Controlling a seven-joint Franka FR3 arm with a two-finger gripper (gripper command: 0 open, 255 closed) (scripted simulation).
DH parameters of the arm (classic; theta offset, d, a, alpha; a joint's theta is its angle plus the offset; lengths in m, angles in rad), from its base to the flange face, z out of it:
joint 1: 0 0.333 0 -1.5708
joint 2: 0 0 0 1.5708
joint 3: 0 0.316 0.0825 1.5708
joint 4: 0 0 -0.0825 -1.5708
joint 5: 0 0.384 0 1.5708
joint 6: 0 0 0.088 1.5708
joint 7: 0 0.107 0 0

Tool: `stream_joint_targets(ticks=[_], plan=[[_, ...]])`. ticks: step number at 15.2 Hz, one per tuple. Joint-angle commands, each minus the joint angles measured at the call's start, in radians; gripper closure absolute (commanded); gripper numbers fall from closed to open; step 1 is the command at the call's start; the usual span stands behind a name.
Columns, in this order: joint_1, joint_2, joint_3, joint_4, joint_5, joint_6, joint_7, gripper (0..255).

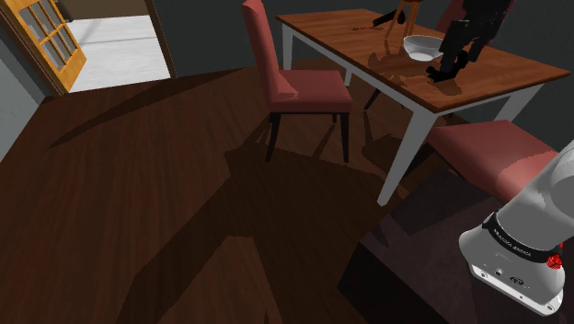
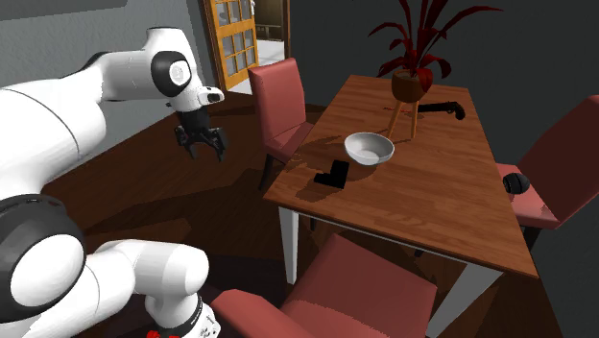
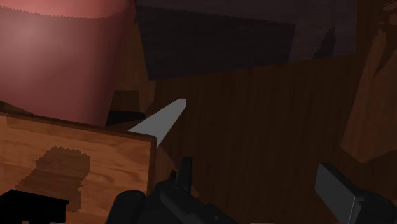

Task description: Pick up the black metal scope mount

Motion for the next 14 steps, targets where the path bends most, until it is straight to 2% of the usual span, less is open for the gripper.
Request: stream_joint_targets(ticks=[1, 8, 14], plan=[[0.0, 0.0, 0.0, 0.0, 0.0, 0.0, 0.0, 0], [-0.046, 0.071, -0.163, 0.009, -0.093, 0.117, -0.179, 0], [-0.069, 0.184, -0.303, 0.067, -0.135, 0.221, -0.333, 0]])
